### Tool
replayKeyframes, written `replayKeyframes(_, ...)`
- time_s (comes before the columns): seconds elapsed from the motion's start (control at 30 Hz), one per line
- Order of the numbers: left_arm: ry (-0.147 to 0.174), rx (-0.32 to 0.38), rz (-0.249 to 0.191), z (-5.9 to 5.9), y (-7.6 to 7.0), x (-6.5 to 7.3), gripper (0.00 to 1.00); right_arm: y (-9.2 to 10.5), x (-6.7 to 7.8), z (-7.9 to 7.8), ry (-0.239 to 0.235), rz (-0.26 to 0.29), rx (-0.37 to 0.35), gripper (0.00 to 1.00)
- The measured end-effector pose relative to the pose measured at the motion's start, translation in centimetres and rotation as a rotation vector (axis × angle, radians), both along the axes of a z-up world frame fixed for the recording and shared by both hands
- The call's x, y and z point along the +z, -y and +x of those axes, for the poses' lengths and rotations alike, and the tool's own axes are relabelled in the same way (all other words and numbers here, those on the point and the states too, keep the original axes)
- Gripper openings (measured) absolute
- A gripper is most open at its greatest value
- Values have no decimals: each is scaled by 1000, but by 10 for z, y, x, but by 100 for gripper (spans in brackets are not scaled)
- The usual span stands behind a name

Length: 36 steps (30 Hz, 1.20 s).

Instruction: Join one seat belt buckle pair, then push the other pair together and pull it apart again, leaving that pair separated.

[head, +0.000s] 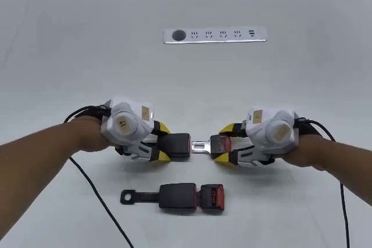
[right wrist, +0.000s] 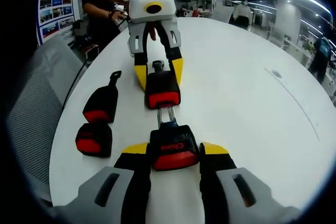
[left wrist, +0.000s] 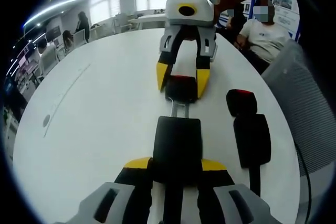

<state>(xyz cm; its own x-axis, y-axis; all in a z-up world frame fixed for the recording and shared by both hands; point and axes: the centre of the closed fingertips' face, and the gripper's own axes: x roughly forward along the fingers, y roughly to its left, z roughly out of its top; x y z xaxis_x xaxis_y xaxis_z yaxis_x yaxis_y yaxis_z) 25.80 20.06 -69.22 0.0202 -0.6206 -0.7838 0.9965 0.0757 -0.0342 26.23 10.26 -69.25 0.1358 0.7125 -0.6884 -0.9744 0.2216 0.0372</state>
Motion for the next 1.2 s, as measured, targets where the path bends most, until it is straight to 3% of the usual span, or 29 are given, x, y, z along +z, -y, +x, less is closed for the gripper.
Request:
replayKeyframes(0.37, 2, -11, 7, 0, 4, 1, 34, -23, 3, -3, -1, 20, 13, 35)
replayKeyframes(0.8, 0, -16, 19, -2, 7, 3, 33, -25, 6, -4, -12, 36, 3, 34)
replayKeyframes(0.93, 3, -27, 32, -3, 9, 4, 33, -38, 3, -7, -7, 32, 0, 34)
replayKeyframes(1.2, 2, -31, 34, -2, 8, 4, 32, -38, 1, -7, -35, 37, -25, 34)
